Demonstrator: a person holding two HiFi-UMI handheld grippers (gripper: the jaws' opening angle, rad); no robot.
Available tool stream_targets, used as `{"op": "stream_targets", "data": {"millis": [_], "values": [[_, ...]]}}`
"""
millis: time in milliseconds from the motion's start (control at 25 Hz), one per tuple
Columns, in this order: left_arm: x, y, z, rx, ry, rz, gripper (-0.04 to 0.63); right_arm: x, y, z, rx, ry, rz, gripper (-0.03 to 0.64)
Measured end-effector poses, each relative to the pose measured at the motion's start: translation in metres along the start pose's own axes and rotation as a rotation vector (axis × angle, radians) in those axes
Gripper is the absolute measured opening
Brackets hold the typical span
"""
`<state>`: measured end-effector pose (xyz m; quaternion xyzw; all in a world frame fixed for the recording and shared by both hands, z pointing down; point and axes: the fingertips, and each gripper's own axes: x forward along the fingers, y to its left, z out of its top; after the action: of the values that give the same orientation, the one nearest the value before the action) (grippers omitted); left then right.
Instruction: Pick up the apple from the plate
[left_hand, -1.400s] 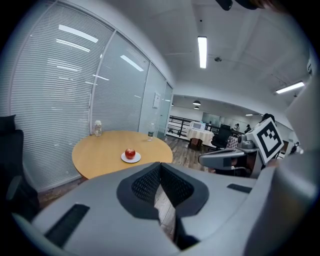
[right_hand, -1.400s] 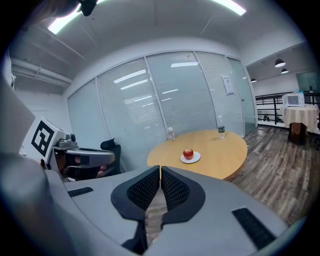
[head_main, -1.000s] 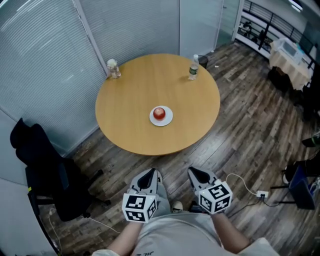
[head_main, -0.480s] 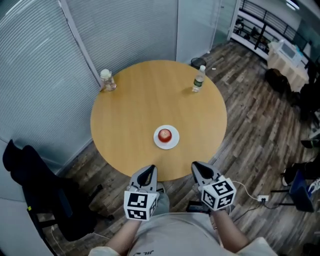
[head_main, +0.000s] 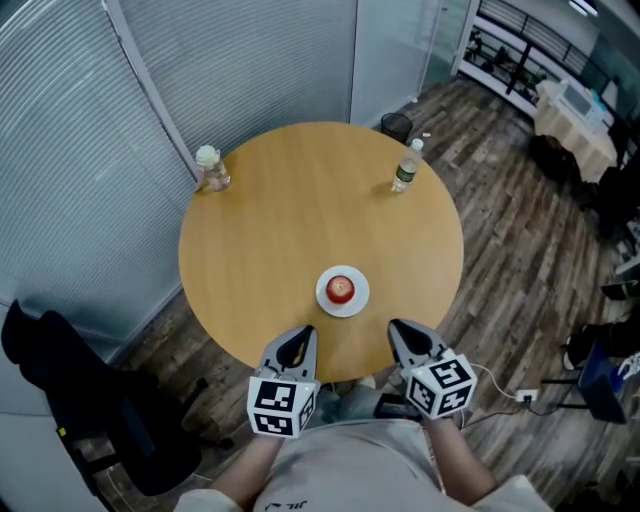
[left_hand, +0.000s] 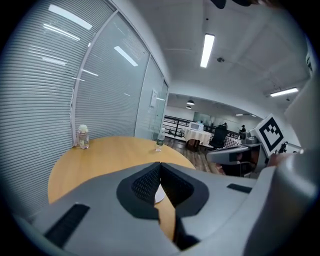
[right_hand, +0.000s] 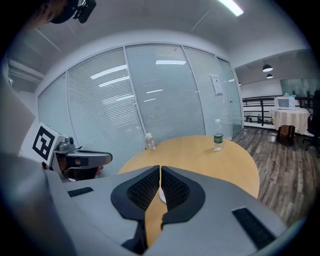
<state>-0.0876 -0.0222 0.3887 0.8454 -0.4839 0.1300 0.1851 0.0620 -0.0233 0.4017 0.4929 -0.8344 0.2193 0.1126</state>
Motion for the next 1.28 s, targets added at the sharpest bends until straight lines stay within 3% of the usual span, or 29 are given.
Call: {"op": "stream_targets", "data": {"millis": [560, 1280], "values": [[0.038, 0.004, 0.013, -0.032, 0.01, 0.027, 0.005, 0.029, -0.029, 0.025, -0.03, 0.037, 0.047, 0.032], [0.088, 0.018, -0.001, -0.061, 0.072, 0.05, 0.005, 0.075, -0.052, 0.016, -0.039, 0.122, 0.097, 0.032]]}}
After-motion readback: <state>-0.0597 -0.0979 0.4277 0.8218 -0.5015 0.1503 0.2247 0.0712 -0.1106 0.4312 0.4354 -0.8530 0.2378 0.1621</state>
